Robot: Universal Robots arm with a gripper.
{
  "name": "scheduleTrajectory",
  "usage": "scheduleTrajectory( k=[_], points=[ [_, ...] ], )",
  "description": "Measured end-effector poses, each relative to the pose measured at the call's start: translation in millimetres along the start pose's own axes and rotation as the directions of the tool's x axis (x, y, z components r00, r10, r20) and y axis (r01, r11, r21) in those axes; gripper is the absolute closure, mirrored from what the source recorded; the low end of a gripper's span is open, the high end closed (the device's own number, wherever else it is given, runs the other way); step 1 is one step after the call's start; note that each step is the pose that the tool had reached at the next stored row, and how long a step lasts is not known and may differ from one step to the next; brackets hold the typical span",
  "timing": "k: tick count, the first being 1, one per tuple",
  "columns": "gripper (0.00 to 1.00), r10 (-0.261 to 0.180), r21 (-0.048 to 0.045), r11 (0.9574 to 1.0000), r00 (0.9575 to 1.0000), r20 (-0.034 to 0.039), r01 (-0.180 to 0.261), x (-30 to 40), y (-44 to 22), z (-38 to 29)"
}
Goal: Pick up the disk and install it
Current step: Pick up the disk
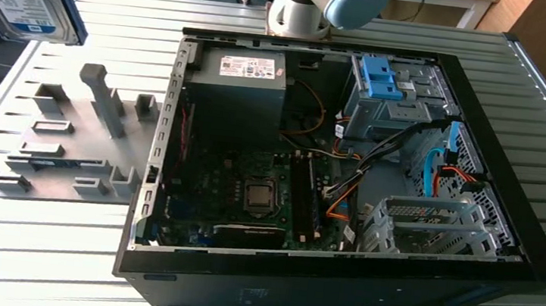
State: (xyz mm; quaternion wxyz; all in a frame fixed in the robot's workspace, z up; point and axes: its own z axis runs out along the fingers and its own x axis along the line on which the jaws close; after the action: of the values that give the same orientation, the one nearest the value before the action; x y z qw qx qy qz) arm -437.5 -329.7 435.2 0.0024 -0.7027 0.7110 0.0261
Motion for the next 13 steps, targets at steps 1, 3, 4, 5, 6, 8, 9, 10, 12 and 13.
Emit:
scheduleTrajectory(
  k=[1,3,4,5,6,8,9,10,12,13],
  points=[
    [0.64,0.000,0.0001,1.0000,1.0000,0.0000,0.000,0.0,0.0,-0.4],
    [0.64,0.000,0.0000,1.0000,1.0000,0.0000,0.000,-0.1,0.0,-1.1],
    [0.64,0.000,0.0000,1.0000,1.0000,0.0000,0.000,-0.1,0.1,-1.5],
    [0.64,0.000,0.0000,1.0000,1.0000,0.0000,0.000,-0.1,0.1,-1.8],
    [0.64,0.000,0.0000,1.0000,1.0000,0.0000,0.000,-0.1,0.1,-2.2],
    [0.64,0.000,0.0000,1.0000,1.0000,0.0000,0.000,-0.1,0.1,-3.0],
    [0.64,0.000,0.0000,1.0000,1.0000,0.0000,0.000,-0.1,0.1,-3.4],
    [0.64,0.000,0.0000,1.0000,1.0000,0.0000,0.000,-0.2,0.1,-3.9],
    [0.64,0.000,0.0000,1.0000,1.0000,0.0000,0.000,-0.2,0.2,-4.9],
    [0.64,0.000,0.0000,1.0000,1.0000,0.0000,0.000,-0.2,0.2,-5.5]
  ],
)
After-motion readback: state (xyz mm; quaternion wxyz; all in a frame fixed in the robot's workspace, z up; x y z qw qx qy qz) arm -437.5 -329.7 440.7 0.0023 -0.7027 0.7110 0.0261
